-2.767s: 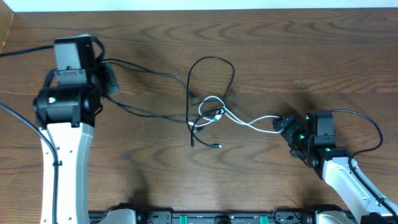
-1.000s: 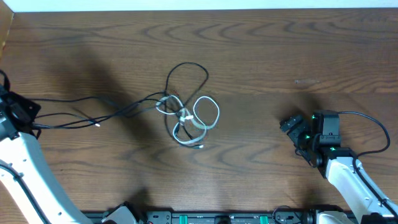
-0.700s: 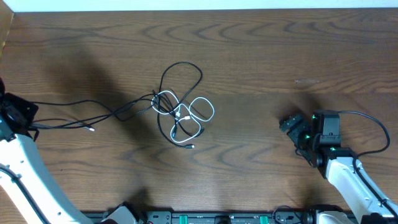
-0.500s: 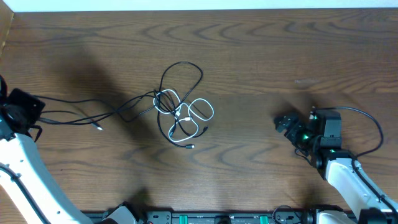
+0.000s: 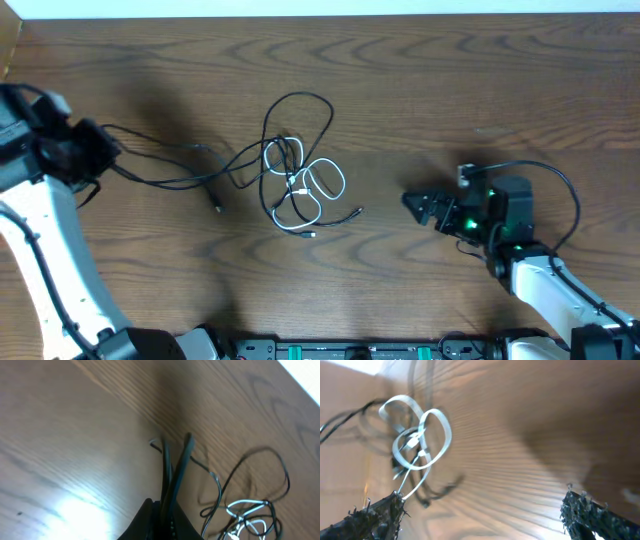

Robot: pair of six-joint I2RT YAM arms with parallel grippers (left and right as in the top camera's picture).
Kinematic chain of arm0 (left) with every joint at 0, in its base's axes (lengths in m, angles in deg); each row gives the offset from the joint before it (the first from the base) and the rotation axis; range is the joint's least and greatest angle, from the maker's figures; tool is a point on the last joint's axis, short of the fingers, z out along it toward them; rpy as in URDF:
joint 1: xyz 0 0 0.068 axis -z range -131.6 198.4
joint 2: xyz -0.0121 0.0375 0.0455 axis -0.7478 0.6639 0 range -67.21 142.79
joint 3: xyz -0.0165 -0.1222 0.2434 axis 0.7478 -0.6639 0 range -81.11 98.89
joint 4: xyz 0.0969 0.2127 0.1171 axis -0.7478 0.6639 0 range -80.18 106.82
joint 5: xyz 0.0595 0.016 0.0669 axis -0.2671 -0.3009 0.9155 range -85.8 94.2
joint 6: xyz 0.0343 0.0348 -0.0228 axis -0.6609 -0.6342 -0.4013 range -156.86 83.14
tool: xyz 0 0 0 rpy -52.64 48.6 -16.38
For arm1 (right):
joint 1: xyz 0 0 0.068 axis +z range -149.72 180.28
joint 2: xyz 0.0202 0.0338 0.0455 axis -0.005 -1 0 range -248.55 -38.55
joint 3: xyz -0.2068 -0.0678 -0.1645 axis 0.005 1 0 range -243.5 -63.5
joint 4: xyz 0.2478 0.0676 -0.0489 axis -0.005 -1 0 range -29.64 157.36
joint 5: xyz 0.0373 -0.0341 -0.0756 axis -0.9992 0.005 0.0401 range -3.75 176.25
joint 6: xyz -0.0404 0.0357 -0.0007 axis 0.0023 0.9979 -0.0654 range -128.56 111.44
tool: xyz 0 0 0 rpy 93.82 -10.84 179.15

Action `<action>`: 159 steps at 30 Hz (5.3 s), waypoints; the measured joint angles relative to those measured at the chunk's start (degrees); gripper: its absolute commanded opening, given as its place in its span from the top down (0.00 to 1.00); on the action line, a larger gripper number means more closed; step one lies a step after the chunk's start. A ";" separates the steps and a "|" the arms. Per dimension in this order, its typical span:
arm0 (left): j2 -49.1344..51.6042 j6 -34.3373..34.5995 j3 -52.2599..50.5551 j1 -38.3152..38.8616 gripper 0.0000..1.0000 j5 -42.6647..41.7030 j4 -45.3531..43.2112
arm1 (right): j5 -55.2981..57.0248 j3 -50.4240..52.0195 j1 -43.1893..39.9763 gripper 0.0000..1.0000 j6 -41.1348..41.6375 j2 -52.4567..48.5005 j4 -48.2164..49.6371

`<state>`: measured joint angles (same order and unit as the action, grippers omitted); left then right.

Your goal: Untangle cables

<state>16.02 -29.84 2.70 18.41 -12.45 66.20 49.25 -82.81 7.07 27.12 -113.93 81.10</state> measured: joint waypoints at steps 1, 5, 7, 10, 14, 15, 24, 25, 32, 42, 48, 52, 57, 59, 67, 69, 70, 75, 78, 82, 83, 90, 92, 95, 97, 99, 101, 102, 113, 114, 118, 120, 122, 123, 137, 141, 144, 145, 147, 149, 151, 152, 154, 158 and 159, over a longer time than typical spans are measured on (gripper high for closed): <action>0.57 -0.24 0.00 0.92 0.92 0.00 0.02 | -0.39 0.02 1.29 0.01 -0.28 0.00 1.29; 2.78 -1.01 0.00 3.43 0.92 0.00 0.04 | -1.16 0.13 6.36 0.01 -1.40 -0.02 7.74; 3.61 -1.11 0.00 4.09 0.92 0.02 0.02 | -1.11 0.15 8.20 0.01 -1.88 -0.02 10.14; 4.92 -1.14 0.00 4.96 0.92 0.02 0.02 | 0.85 0.15 10.93 0.01 -2.43 -0.02 12.48; 5.66 -1.14 0.00 5.46 0.92 0.02 0.02 | 6.75 0.15 14.86 0.01 -5.25 -0.02 12.96; 5.68 -1.14 0.00 5.49 0.92 0.02 0.02 | 8.17 0.15 15.76 0.01 -6.45 -0.02 13.03; 5.68 -1.14 0.00 8.68 0.92 0.04 0.02 | 17.20 0.17 22.34 0.04 -19.67 -0.02 15.63; 5.68 -1.14 0.00 9.44 0.92 0.04 0.02 | 18.01 0.17 23.04 0.04 -20.94 -0.02 16.17; 5.68 -1.14 0.00 14.21 0.92 0.00 -0.24 | 22.49 0.20 25.86 0.02 -24.65 -3.80 22.49; 5.68 -1.25 0.00 16.20 0.92 0.02 -0.94 | 23.30 -4.20 27.32 0.01 -24.15 -17.66 26.25; 5.68 -1.31 0.00 16.20 0.92 0.02 -0.98 | 23.26 -10.75 30.25 0.02 -24.00 -23.30 26.43; 5.68 -1.31 0.00 16.20 0.92 0.02 -0.98 | 23.12 -11.78 31.67 0.04 -23.45 -24.79 26.43; 5.68 -1.31 0.00 16.20 0.92 0.02 -1.14 | 23.12 -11.82 33.31 0.16 -22.73 -25.53 25.66; 5.68 -1.31 0.00 16.20 0.92 0.02 -1.16 | 23.37 -11.82 34.21 0.23 -22.51 -25.55 25.42; 5.68 -1.31 0.00 16.20 0.92 0.04 -1.18 | 25.29 -11.85 35.74 0.55 -20.90 -27.34 26.45; 5.68 -1.29 0.00 16.20 0.92 0.04 -1.18 | 25.57 -11.85 35.74 0.74 -20.94 -27.43 26.47; 5.68 -1.31 0.00 16.20 0.92 0.02 -1.18 | 25.68 -11.85 35.74 0.90 -20.98 -27.43 26.60; 5.68 -1.33 0.00 16.20 0.92 0.04 -1.18 | 26.03 -11.85 35.71 0.99 -19.43 -27.56 27.76; 5.68 -1.36 0.00 16.20 0.92 0.46 -1.05 | 25.99 -11.87 35.43 0.99 -17.57 -27.52 29.73; 5.68 -1.40 0.00 16.20 0.92 1.79 -0.28 | 25.90 -11.87 32.52 0.99 -15.28 -24.74 28.72; 5.68 -1.46 0.00 16.20 0.92 1.97 -0.11 | 25.94 -11.85 31.28 0.99 -15.06 -22.97 27.87; 5.68 -1.53 0.00 16.20 0.92 3.19 0.07 | 26.53 -12.31 18.78 0.99 -13.53 -3.43 19.15; 5.68 -1.53 0.00 16.20 0.92 3.41 0.07 | 27.36 -12.35 14.34 0.99 -13.44 2.14 14.16; 5.68 -1.55 0.00 16.20 0.92 3.50 0.04 | 28.98 -12.44 7.23 0.99 -13.38 10.10 6.58; 5.68 -1.53 0.00 16.20 0.92 3.48 0.07 | 29.75 -12.48 2.54 0.99 -13.81 14.97 1.42; 5.68 -1.55 0.00 16.20 0.92 3.50 0.00 | 31.01 -12.55 -1.49 0.99 -14.23 18.71 -3.67; 5.68 -1.55 0.00 16.20 0.92 3.89 0.02 | 32.89 -12.55 -5.70 0.99 -14.60 21.90 -8.85; 5.68 -1.53 0.00 16.22 0.92 4.15 0.04 | 34.10 -12.50 -7.56 0.99 -14.73 23.10 -10.97; 5.68 -1.55 0.00 16.24 0.92 6.29 0.07 | 45.83 -12.48 -26.95 0.99 -16.09 26.40 -22.45; 5.68 -1.55 0.00 16.24 0.92 6.62 0.09 | 46.16 -12.48 -28.59 0.99 -16.26 26.40 -22.51; 5.68 -1.11 0.00 16.24 0.92 10.16 0.07 | 46.21 -12.48 -35.63 0.99 -16.81 26.40 -22.56; 5.68 0.39 0.00 16.22 0.92 12.55 0.04 | 44.85 -12.48 -38.42 0.99 -16.83 26.36 -22.49; 5.68 2.23 0.00 16.11 0.92 15.34 0.04 | 44.48 -12.48 -41.29 0.99 -16.81 26.25 -22.40; 5.68 3.45 0.00 15.96 0.92 17.09 0.04 | 44.26 -12.48 -42.66 0.99 -16.65 26.05 -22.29; 5.68 9.73 0.00 13.92 0.92 23.06 0.07 | 34.40 -12.46 -46.64 0.99 -15.28 16.68 -14.21; 5.68 9.75 0.00 13.92 0.92 21.90 0.04 | 31.91 -12.39 -46.64 0.99 -15.23 14.03 -5.88; 5.68 9.68 0.00 13.92 0.92 19.52 0.02 | 30.99 -12.24 -46.64 0.99 -15.06 11.91 3.72; 5.68 9.46 0.00 13.92 0.92 18.62 -0.02 | 30.95 -12.20 -46.64 0.99 -15.04 11.13 8.20; 5.68 8.68 0.00 13.99 0.92 16.41 -0.09 | 30.99 -12.13 -46.64 0.99 -14.99 9.38 17.27; 5.68 7.65 0.00 14.16 0.92 14.75 -0.09 | 31.41 -12.22 -46.64 0.99 -14.99 7.43 26.47; 5.68 6.58 0.00 14.73 0.92 13.49 -0.09 | 32.09 -12.48 -46.64 0.99 -15.06 5.86 32.59; 5.68 6.19 0.00 15.23 0.92 13.14 -0.11 | 32.44 -12.57 -46.64 0.99 -15.15 5.01 35.19; 5.68 5.22 0.00 16.68 0.92 12.35 -0.24 | 32.98 -13.86 -46.64 0.99 -16.41 2.73 37.90; 5.68 4.50 0.00 19.69 0.92 11.78 -1.09 | 34.23 -18.97 -46.64 0.99 -19.78 -1.70 35.82; 5.68 4.48 0.00 20.55 0.92 11.61 -1.36 | 34.75 -20.70 -46.64 0.99 -20.63 -2.93 34.99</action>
<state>21.70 -25.36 2.70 38.95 -0.84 64.84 84.01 -103.51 -39.57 6.49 -116.86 116.09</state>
